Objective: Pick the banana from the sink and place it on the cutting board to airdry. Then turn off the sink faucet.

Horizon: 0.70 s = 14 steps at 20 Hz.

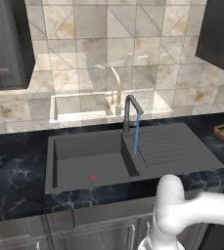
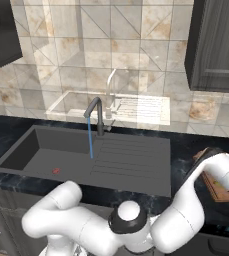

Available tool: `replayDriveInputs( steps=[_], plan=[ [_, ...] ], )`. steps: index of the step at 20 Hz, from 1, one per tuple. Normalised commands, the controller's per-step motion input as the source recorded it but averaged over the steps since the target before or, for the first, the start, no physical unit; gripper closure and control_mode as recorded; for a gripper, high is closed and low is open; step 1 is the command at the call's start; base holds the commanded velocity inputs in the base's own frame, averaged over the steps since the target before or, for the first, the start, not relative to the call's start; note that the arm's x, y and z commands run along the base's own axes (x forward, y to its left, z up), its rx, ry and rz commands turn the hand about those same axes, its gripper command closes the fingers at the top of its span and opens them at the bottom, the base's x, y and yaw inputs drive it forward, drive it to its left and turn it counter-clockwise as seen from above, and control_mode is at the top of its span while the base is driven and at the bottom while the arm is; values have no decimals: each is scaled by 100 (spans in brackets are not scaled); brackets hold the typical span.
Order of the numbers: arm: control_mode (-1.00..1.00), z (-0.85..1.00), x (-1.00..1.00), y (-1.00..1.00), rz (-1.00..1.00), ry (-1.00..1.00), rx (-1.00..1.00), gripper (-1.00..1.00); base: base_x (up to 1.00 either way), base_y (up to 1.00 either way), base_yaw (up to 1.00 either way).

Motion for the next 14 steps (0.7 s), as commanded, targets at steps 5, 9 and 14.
replayDriveInputs(
  steps=[5, 9, 14],
  plan=[
    [-100, 6, -49, 75, 7, -19, -11, -100, 0, 0, 0],
    [-100, 21, -35, 85, 10, -18, -13, -100, 0, 0, 0],
    [-100, 42, -19, 80, 11, -15, -11, -100, 0, 0, 0]
  ],
)
